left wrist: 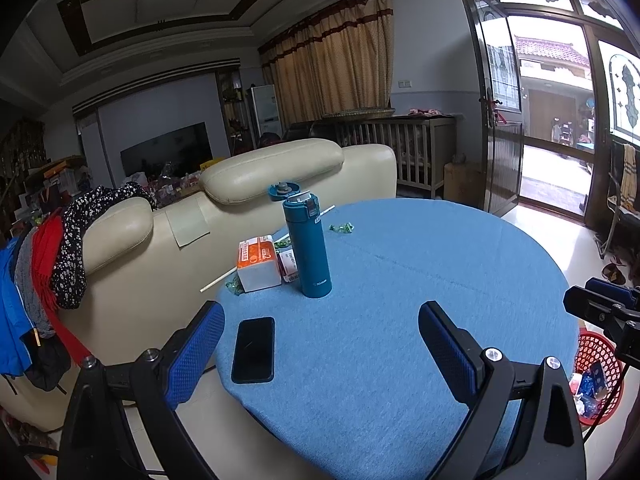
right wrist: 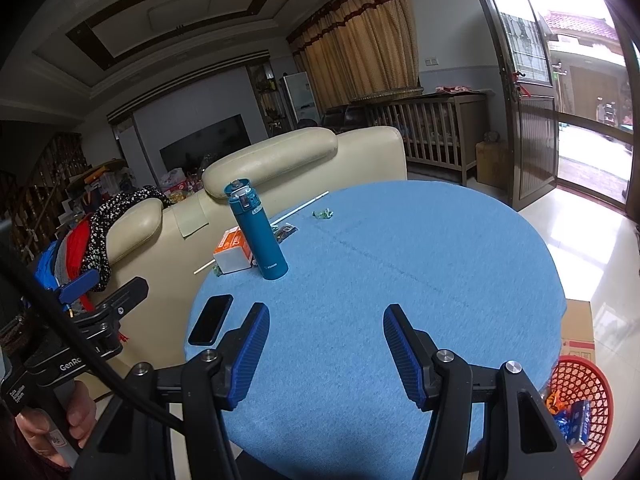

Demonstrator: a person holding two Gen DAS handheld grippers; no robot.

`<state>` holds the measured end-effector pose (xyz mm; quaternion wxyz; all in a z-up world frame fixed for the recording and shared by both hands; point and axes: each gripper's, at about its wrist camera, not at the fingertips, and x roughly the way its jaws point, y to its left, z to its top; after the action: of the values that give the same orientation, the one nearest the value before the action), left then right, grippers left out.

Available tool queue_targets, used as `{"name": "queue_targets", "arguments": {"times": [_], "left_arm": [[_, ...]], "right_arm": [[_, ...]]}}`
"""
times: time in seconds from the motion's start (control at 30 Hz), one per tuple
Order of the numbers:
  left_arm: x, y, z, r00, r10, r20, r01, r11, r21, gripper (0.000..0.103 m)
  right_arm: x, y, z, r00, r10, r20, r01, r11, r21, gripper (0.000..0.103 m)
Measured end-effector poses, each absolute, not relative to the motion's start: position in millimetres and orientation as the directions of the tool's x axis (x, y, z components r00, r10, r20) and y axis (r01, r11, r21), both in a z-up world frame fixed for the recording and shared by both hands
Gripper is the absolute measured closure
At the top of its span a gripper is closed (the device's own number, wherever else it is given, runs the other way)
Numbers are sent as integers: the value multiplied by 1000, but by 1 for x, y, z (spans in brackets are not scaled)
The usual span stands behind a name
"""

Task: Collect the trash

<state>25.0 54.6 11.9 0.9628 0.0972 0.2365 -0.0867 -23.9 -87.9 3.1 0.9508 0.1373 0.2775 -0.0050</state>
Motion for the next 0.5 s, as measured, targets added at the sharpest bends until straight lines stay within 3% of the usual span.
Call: {"name": "queue_targets", "arguments": {"times": [0.5], "left_arm": [[26, 58, 9, 866, -125, -483, 217, 966, 139, 5]], "right_arm": [[-23, -86, 2, 840, 65, -538, 89, 963, 256, 40]]}}
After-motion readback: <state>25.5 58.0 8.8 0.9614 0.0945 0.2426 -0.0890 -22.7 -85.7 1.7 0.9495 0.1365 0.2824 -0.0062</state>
